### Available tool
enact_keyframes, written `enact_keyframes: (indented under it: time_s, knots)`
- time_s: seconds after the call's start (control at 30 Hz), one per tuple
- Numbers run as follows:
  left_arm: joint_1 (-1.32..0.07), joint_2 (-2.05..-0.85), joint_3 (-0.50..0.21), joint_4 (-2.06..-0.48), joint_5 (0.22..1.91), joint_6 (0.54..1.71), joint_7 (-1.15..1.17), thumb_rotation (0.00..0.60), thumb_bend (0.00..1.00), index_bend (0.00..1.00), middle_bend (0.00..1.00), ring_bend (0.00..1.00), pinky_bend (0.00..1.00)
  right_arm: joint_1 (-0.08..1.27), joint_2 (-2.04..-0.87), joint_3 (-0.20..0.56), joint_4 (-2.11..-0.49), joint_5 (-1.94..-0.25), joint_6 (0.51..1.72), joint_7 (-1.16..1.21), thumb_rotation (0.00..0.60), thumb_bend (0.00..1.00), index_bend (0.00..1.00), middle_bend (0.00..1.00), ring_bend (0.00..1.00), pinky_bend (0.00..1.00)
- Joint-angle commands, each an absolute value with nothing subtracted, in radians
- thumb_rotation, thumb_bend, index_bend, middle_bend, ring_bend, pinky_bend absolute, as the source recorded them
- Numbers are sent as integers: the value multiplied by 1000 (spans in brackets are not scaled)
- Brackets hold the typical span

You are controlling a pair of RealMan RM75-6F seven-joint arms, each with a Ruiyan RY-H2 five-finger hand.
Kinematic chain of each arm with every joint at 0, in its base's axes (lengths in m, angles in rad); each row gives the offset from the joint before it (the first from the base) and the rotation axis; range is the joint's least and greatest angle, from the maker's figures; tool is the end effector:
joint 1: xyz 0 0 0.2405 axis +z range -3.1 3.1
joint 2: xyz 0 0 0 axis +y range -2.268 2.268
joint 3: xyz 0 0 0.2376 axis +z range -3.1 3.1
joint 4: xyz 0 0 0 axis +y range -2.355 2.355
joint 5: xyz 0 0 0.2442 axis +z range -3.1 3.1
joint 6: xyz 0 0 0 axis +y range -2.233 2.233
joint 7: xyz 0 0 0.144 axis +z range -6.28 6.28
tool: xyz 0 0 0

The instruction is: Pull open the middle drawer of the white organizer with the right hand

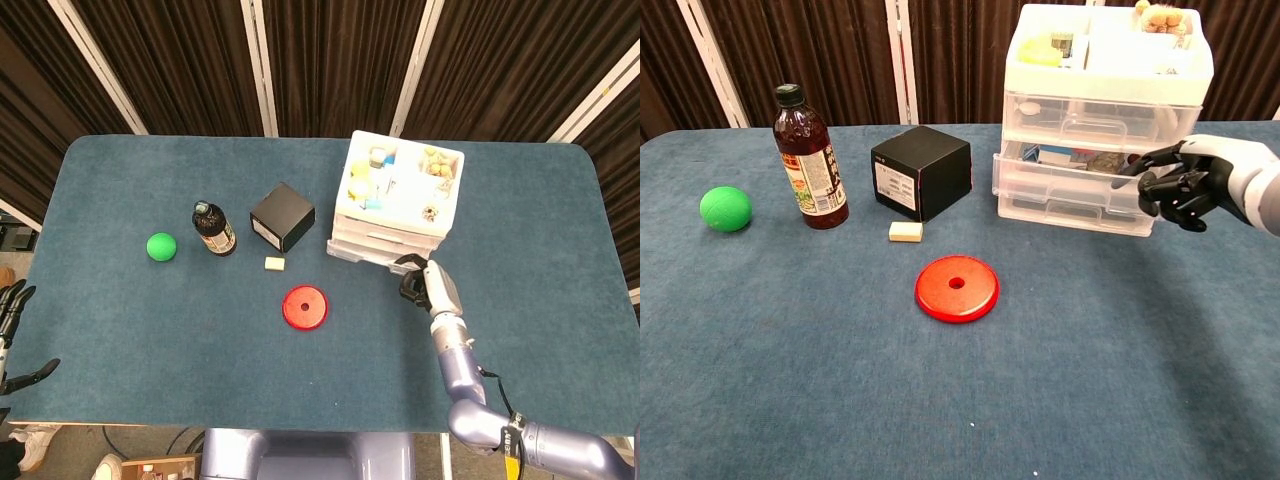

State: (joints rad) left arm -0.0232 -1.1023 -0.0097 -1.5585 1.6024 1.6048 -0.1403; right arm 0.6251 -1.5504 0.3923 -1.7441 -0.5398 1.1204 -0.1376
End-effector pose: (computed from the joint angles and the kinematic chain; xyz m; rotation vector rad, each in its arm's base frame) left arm -0.3145 0.1535 0.1348 -1.3723 -0.8979 -1.0177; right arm -0.1351 -0.3250 -0.0250 1.0603 -1.7810 1.0936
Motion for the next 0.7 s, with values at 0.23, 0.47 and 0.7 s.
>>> enact_keyframes:
  time_s: [0.23,0.47,0.7]
  knots:
    - [-23,-1101,-8,-1559,1605,1607,-140,600,26,21,0,0,3,597,-1545,359,-1770,-584,1129,-121,600,803,419,769,805,864]
    - [-22,-1103,-7,-1560,1611,1611,-135,600,26,22,0,0,4,559,-1527,322,-1817,-643,1148,-101,600,803,419,769,805,864]
    - [-21,-1107,-6,-1559,1613,1614,-127,600,27,22,0,0,4,521,-1510,285,-1884,-725,1171,-82,600,803,411,769,805,864]
